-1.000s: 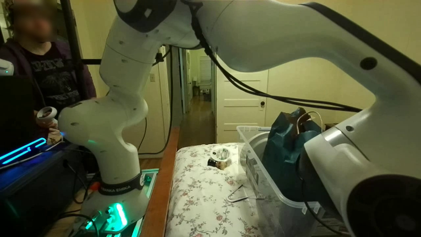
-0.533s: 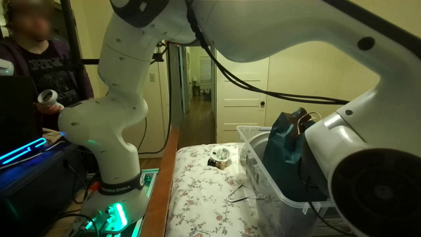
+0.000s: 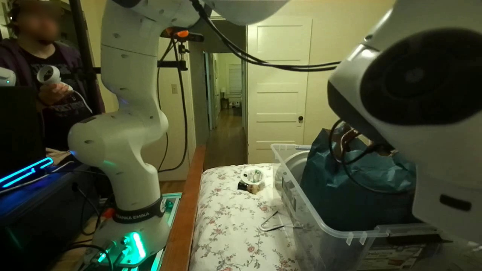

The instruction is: Move the storage box slightly and place the lid on top of it

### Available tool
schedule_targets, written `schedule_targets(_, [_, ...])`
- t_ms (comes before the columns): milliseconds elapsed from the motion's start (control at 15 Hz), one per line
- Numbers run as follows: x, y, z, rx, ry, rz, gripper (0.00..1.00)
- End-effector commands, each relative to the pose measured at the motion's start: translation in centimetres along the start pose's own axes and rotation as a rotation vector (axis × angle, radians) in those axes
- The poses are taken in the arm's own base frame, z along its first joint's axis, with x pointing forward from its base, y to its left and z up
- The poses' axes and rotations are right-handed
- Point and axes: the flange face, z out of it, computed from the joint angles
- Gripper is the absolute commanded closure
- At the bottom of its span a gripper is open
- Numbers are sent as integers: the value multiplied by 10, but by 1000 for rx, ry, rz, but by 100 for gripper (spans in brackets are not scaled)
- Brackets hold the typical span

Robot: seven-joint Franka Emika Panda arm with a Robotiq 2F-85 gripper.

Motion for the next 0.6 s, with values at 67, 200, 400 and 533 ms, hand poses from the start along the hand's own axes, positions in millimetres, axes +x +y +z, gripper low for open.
schedule_targets(67, [-79,0,-60,12,-145,-143,100])
schedule_targets(200, [-103,9,-78,3,-200,-208,100])
schedule_targets(400, [-131,34,-101,1,-269,-293,100])
schedule_targets(533, [-146,52,-115,14,-328,-353,100])
